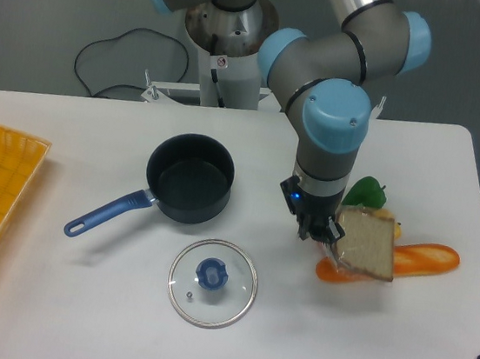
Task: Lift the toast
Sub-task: 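Lift the bagged toast up off the table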
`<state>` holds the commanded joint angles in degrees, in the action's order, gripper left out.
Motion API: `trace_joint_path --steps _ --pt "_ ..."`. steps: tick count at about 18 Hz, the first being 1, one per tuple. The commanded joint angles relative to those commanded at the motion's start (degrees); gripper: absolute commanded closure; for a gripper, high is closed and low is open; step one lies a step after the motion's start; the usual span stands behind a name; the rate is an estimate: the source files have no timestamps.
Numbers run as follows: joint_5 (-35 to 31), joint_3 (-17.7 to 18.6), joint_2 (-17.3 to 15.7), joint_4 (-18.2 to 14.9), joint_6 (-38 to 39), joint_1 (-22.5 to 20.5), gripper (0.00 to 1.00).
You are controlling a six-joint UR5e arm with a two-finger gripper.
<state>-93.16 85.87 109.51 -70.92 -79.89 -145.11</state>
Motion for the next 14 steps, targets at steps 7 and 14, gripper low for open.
trace_joint_path --steps 7,14 --pt "-0.09 -0.62 -0.88 -3.34 -3.52 -0.17 1.0" --pt "-0.09 -0.62 -0.97 -3.34 -3.52 -0.17 1.0"
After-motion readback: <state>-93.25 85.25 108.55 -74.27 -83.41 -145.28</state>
